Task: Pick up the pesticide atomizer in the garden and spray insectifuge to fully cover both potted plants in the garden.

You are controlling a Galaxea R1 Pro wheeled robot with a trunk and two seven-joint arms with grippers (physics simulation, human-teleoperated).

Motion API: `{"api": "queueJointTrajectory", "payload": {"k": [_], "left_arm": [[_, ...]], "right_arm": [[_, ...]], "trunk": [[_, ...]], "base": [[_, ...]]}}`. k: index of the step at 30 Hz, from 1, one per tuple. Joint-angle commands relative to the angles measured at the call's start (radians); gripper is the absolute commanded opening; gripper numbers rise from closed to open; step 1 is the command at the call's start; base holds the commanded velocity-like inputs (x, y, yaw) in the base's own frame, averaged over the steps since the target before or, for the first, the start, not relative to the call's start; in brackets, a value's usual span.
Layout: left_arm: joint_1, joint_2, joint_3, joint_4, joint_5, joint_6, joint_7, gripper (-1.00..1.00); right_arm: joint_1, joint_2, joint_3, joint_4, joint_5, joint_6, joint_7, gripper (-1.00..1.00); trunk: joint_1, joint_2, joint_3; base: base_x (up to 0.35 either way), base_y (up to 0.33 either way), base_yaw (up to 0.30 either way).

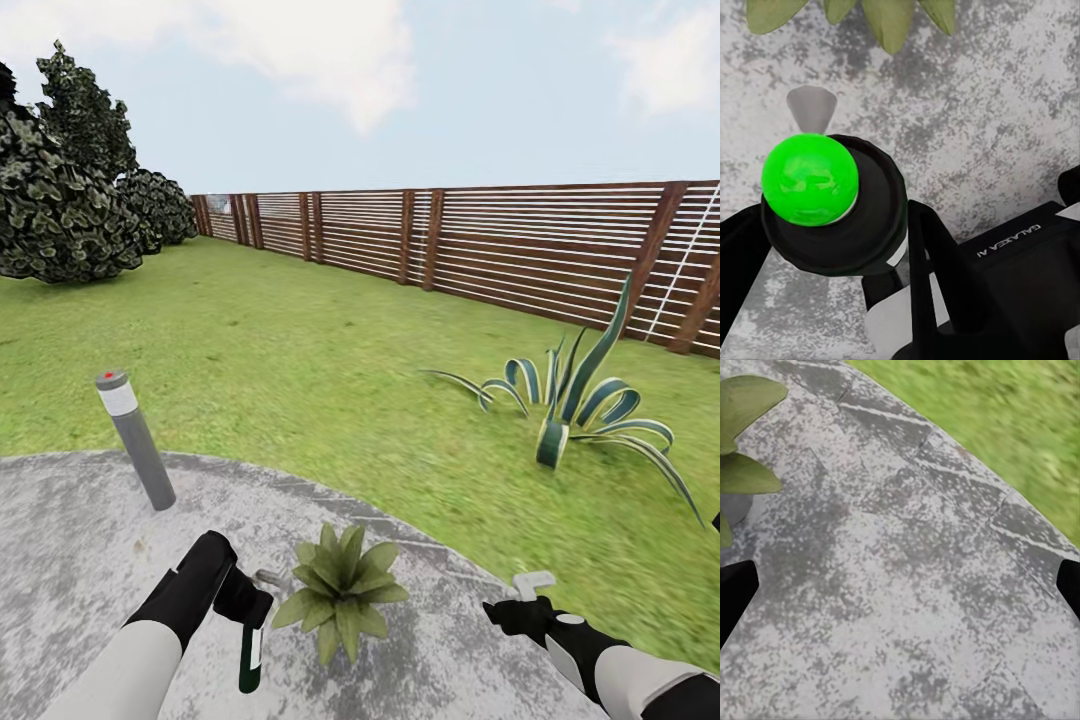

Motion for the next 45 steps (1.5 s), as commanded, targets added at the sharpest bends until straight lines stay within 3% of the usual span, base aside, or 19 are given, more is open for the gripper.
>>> {"api": "queueJointTrajectory", "payload": {"k": [1,16,26,45], "left_arm": [[0.000,-0.002,0.006,-0.001,-0.011,0.004,-0.010,-1.00],[0.001,-0.003,0.006,0.037,-0.011,0.004,-0.010,-1.00],[0.001,-0.003,0.006,0.044,-0.011,0.004,-0.009,-1.00],[0.001,-0.003,0.004,0.176,-0.012,0.004,-0.009,-1.00]], "right_arm": [[-0.001,0.000,0.008,0.002,-0.011,-0.004,0.005,1.00],[0.000,-0.001,0.008,0.002,-0.011,-0.004,0.008,1.00],[0.001,0.000,0.008,0.002,-0.011,-0.001,0.006,1.00],[0.001,-0.002,0.006,0.003,-0.011,-0.002,0.008,1.00]], "trunk": [[0.000,-0.001,-0.001],[0.000,-0.001,-0.001],[0.000,-0.001,-0.001],[0.000,-0.001,-0.017]], "base": [[0.005,0.002,0.000],[0.005,0.000,0.000],[0.274,0.000,0.000],[0.019,0.000,0.000]]}}
